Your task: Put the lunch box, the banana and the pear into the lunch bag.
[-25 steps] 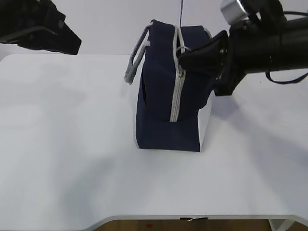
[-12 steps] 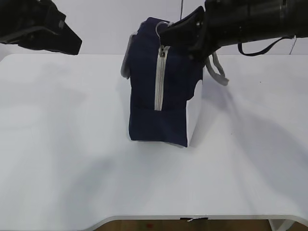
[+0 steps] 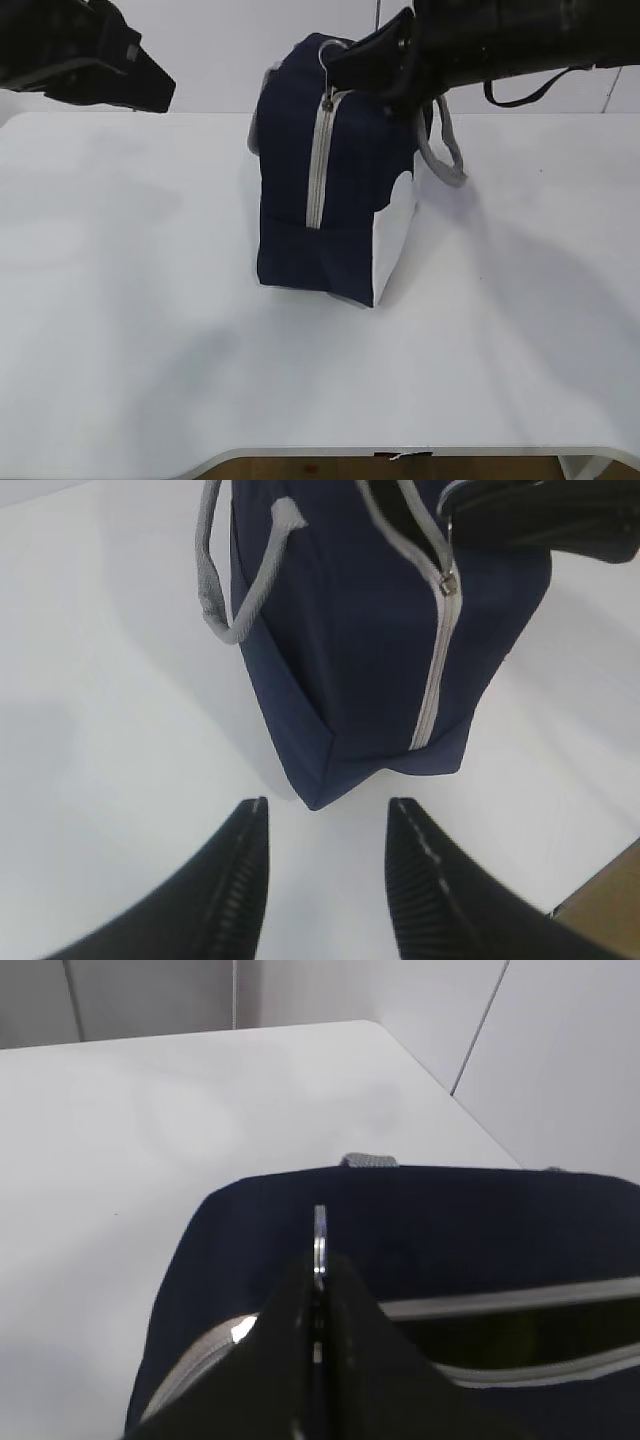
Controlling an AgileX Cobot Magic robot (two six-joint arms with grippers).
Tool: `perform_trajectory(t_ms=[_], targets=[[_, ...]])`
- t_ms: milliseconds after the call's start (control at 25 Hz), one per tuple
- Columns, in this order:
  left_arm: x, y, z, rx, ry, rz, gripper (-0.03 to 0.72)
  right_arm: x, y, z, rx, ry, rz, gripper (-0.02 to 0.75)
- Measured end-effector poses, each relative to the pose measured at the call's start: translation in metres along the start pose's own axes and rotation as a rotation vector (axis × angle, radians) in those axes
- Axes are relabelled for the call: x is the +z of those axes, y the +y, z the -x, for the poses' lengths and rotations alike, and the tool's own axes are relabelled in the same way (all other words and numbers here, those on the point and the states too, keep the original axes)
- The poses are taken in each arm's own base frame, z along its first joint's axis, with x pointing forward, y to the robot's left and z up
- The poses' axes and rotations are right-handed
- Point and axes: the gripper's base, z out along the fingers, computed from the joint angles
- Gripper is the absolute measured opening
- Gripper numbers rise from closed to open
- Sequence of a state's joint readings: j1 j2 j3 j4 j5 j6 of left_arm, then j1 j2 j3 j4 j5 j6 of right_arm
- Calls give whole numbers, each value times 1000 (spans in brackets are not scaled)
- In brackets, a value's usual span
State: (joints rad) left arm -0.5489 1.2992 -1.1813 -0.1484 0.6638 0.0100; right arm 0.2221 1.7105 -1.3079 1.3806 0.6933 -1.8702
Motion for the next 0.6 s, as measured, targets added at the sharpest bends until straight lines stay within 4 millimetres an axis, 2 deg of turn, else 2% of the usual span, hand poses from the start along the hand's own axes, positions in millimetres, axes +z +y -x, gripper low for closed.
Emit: perform_trajectory(t_ms=[400, 600], targets=[[0, -1, 2, 8, -18, -10, 299, 1, -8, 6, 7, -1, -43, 6], [9, 0, 1, 16, -9, -11, 299, 2, -7, 10, 20, -22, 0, 6]])
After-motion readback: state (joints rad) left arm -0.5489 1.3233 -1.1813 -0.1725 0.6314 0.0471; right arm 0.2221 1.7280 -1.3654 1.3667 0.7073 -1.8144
